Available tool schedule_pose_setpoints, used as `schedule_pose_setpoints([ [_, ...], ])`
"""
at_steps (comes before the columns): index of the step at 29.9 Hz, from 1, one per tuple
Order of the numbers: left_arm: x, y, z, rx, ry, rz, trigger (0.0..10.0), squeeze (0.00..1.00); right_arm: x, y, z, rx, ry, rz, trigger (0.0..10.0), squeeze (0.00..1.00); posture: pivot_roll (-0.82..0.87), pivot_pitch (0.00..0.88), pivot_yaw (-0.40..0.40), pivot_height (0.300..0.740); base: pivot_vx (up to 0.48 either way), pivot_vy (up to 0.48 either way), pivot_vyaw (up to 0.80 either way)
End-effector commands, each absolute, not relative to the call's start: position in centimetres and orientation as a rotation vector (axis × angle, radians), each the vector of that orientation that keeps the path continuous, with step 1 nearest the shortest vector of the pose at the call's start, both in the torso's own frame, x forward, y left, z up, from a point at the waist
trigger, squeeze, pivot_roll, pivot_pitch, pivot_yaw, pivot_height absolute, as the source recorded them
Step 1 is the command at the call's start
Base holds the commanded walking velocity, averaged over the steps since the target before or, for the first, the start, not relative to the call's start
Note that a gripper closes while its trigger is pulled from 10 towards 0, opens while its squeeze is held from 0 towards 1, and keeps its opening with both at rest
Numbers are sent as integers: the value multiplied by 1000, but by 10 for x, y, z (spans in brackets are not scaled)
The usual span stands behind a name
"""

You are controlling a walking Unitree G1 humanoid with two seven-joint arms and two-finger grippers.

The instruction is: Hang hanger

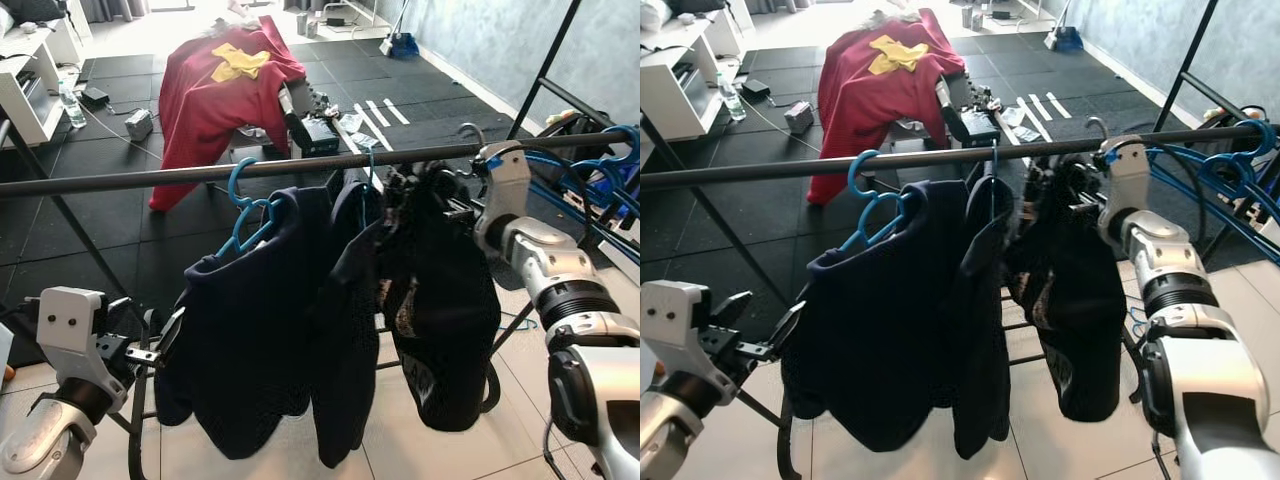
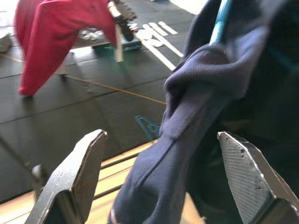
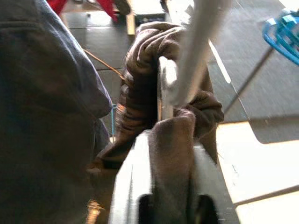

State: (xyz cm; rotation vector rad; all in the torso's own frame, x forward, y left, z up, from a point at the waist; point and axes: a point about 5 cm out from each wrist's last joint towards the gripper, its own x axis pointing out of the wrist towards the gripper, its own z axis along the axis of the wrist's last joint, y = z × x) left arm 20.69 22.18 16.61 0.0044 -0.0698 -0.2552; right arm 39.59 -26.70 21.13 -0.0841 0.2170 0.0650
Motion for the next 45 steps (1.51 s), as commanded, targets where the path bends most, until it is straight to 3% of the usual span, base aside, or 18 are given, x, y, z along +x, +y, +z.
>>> schedule_pose_setpoints([
  [1,205,220,171,15,-66,-292,10000,0,395,-272,212,-77,219,50,10000,992,72,140,-23,740,0,0,0],
  [13,207,226,199,34,-164,-296,10000,0,392,-270,201,-66,223,79,10000,1000,62,126,-34,740,0,0,0],
  [17,212,222,233,-10,-310,-359,10000,0,398,-246,231,58,-25,283,10000,1000,30,100,-33,740,0,0,0],
  [23,210,210,250,-32,-372,-489,10000,0,395,-232,231,61,-59,409,10000,1000,7,82,-34,740,0,0,0],
  [29,213,200,233,4,-289,-559,10000,0,388,-223,229,31,-65,479,10000,1000,-10,69,-26,740,0,0,0],
  [30,218,196,224,28,-250,-549,10000,0,386,-219,232,34,-76,510,10000,784,-24,69,-24,740,0,0,0],
  [32,221,194,219,45,-227,-543,10000,0,384,-216,234,35,-84,532,10000,784,-24,69,-24,740,0,0,0],
  [33,226,189,212,59,-202,-528,10000,0,380,-210,235,24,-86,578,10000,0,-33,66,-25,740,0,0,0],
  [39,240,179,197,120,-159,-487,10000,0,369,-196,230,-1,-69,653,10000,0,-48,63,-23,740,0,0,0],
  [45,253,181,199,155,-178,-429,10000,0,365,-201,225,-39,-44,584,10000,0,-66,65,-12,740,0,0,0],
])
